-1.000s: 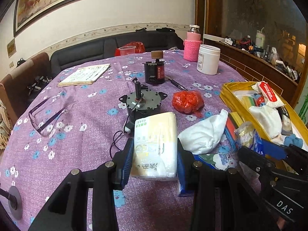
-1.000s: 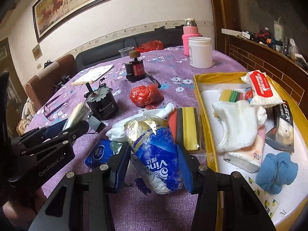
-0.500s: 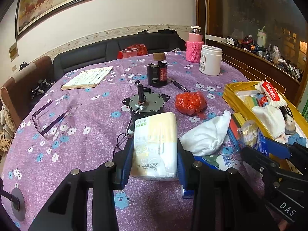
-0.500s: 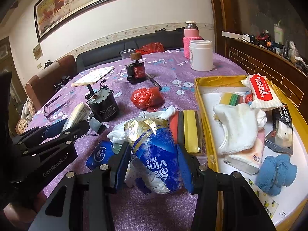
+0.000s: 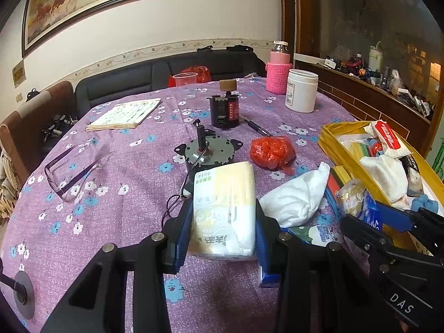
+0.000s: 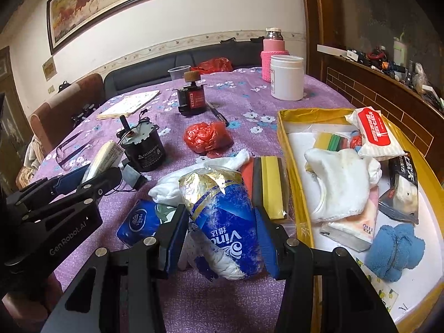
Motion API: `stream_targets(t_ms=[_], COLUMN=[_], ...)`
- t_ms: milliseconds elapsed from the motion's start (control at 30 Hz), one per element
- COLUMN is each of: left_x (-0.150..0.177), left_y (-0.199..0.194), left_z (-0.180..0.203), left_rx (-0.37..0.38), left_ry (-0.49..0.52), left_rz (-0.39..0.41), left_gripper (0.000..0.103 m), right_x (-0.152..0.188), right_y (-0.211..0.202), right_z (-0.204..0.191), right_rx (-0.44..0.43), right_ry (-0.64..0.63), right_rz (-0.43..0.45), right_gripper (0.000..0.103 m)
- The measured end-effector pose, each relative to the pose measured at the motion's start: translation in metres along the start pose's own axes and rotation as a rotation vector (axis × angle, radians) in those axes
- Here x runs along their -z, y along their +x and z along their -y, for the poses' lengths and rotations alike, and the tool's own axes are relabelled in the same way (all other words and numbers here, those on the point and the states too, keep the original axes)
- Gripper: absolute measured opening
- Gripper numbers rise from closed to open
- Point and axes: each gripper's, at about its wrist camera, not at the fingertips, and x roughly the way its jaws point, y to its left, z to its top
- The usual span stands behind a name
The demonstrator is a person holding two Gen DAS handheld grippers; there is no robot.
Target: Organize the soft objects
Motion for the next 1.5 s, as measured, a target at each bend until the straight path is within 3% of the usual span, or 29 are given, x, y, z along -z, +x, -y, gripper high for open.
stream_targets(t_ms=[967,1300,1500], left_x=[-0.003,-0.004,-0.006], left_y=[-0.016,-0.018,-0.036], left_z=[0.005,0.006,0.030], left_rx=[0.035,0.060,0.102], left_ry=[0.010,-0.004,0.043], left_rz=[0.079,0.070,0.076], left_gripper=[0.038,0.038,0.039], right_x=[0.000,-0.004,0.000], right_y=[-0.027,-0.057,-0.081], right_z=[0.000,0.033,0.071], right_rx=[0.004,-0.005,-0.001], right_ry=[-0.012,0.078,0.157], right_rz=[0.078,0.129,0.162], right_gripper=[0.052,0.052,0.052])
